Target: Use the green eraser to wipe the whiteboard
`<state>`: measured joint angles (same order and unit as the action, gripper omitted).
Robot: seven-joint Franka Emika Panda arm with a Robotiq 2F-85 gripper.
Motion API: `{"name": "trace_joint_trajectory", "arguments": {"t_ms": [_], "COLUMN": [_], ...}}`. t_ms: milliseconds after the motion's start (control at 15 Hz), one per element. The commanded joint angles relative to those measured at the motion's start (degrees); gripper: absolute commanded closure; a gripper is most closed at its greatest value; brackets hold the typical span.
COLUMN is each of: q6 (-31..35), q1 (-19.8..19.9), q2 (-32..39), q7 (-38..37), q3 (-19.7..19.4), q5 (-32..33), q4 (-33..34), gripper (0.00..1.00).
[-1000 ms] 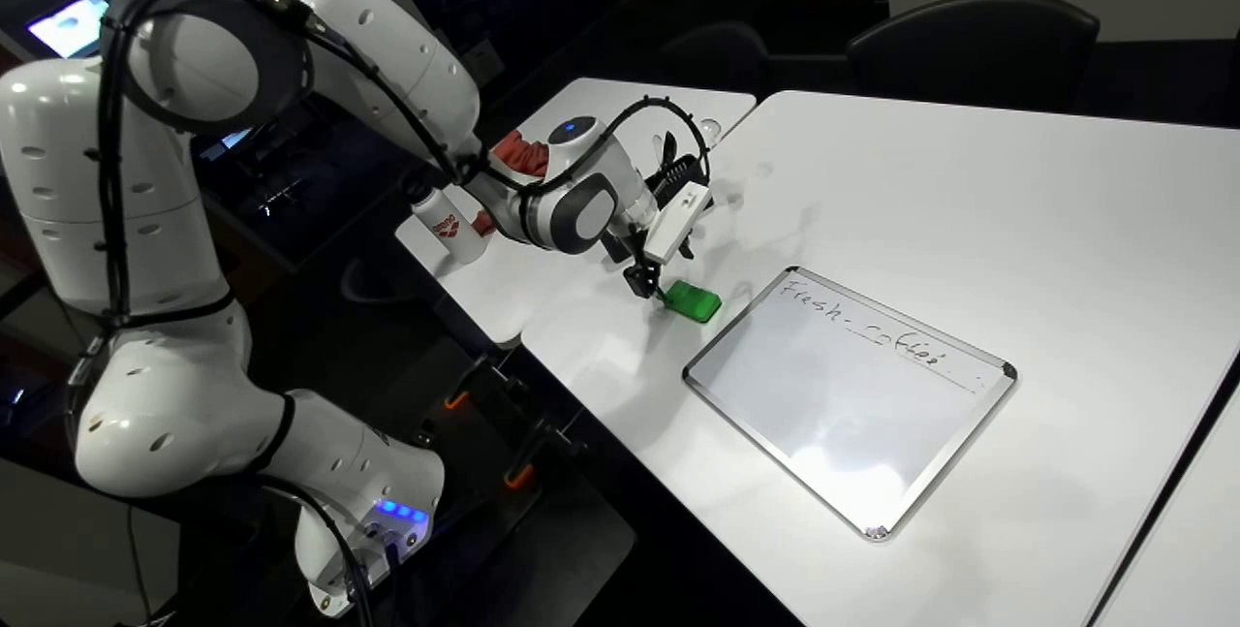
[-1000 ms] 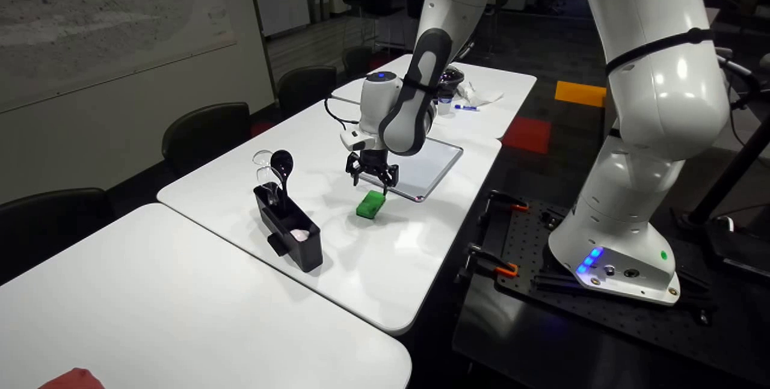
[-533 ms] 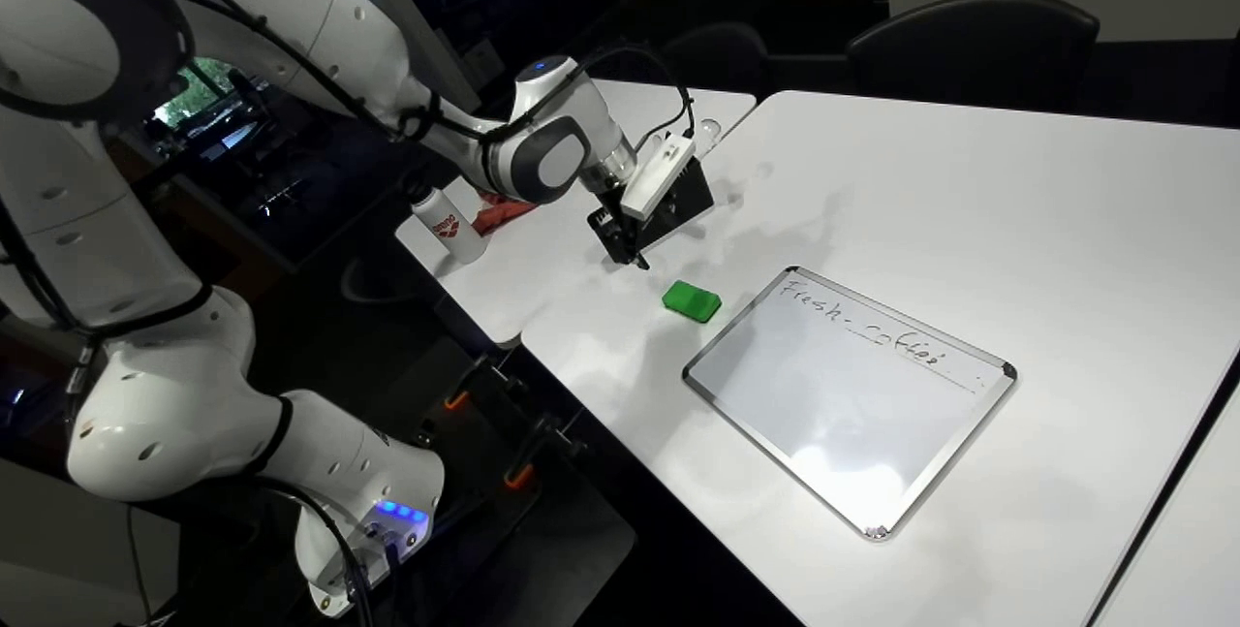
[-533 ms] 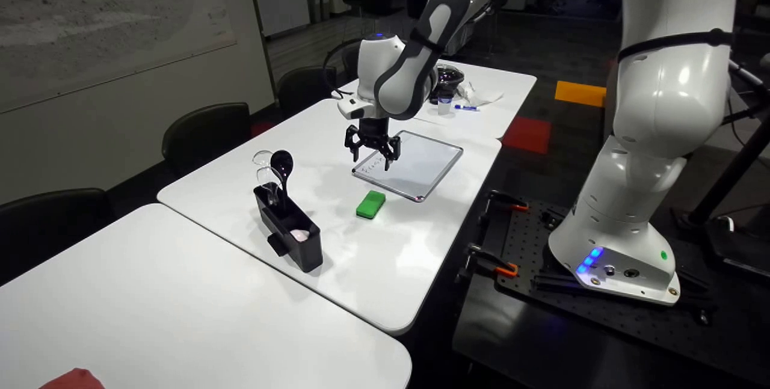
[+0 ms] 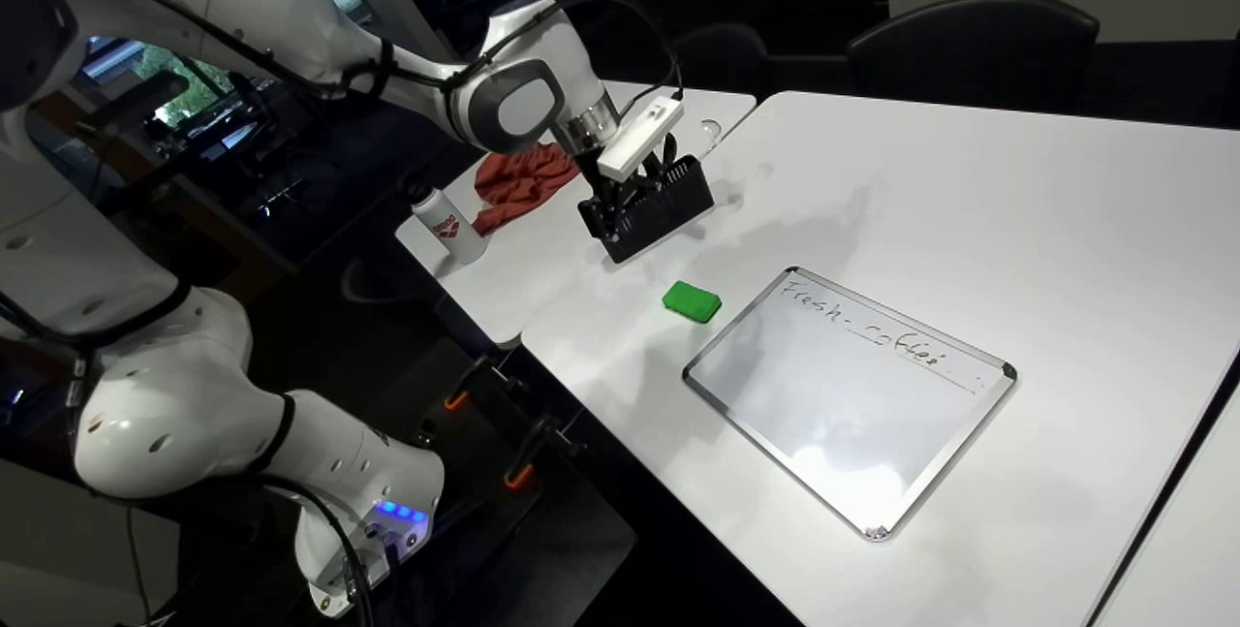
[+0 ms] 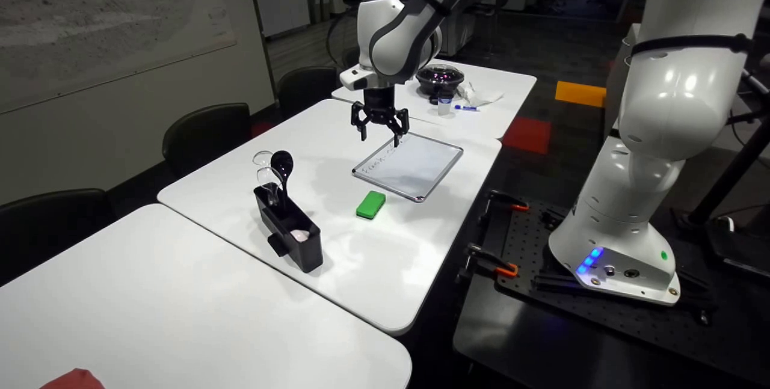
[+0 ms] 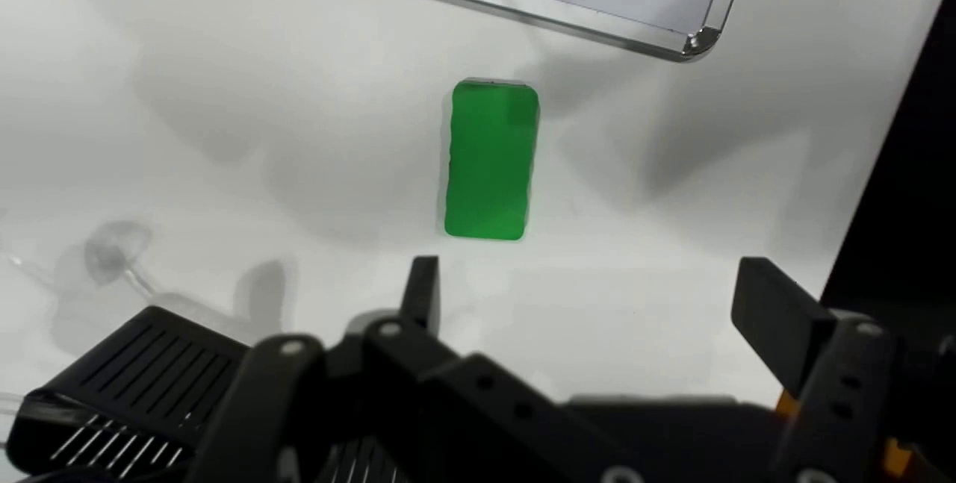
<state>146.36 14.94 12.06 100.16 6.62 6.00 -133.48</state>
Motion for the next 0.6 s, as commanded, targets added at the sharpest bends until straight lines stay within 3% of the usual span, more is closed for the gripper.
{"name": "trace_joint_trajectory", "arguments": {"t_ms": [0, 533], "q6": [-0.1, -0.1], "q1": [-2.9, -3.0], "q2": [0.1, 0.7], "q7": [0.6, 0.6], "q3": [-2.8, -2.7], "q5": [-0.9, -0.9], "q4": [0.1, 0.1], "gripper": [0.00, 0.00]}}
